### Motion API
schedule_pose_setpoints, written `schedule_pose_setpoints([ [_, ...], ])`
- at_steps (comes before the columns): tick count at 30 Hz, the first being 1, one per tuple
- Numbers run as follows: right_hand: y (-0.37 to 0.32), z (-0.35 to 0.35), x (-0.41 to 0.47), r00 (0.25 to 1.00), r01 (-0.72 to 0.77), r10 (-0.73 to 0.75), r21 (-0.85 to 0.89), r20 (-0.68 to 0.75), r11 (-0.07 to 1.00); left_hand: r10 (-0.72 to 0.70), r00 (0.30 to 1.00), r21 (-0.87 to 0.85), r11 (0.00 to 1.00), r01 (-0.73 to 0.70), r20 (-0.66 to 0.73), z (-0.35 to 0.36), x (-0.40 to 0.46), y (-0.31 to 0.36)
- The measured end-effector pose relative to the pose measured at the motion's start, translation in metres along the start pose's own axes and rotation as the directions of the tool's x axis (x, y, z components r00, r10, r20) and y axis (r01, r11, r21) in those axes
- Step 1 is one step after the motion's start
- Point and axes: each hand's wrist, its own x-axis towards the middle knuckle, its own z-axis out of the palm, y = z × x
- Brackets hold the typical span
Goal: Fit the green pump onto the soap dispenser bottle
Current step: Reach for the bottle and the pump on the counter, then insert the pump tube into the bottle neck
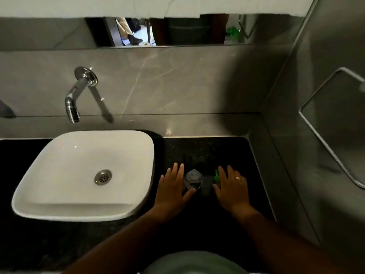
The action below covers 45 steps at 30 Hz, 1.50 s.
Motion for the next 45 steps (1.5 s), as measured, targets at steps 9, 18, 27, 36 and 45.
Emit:
schedule_pose_setpoints([
  [9, 0.003, 0.021, 0.021, 0.933, -0.357, 0.322, 0.301, 0.16, 0.884, -0.033, 0.999, -0.46, 0.887, 0.046, 0.036, 0.035, 0.018, -0.011],
  [18, -0.007, 0.036, 0.057, 0.954, -0.288, 0.256, 0.253, 0.154, 0.923, -0.032, 0.999, -0.604, 0.796, 0.029, 0.005, 0.049, 0.037, -0.017],
  [27, -0.01, 0.038, 0.069, 0.933, -0.358, 0.289, 0.612, 0.213, 0.705, -0.059, 0.976, -0.426, 0.893, 0.145, 0.209, 0.054, 0.05, -0.036],
  [36, -0.033, -0.082, 0.111, 0.941, 0.002, 0.332, 0.983, -0.064, 0.184, -0.043, 0.949, -0.399, 0.9, 0.172, 0.313, 0.055, 0.059, -0.047],
  [45, -0.057, -0.101, 0.11, 0.948, 0.165, 0.221, 0.948, -0.229, 0.272, -0.036, 0.943, -0.419, 0.89, 0.181, 0.332, 0.057, 0.056, -0.038],
])
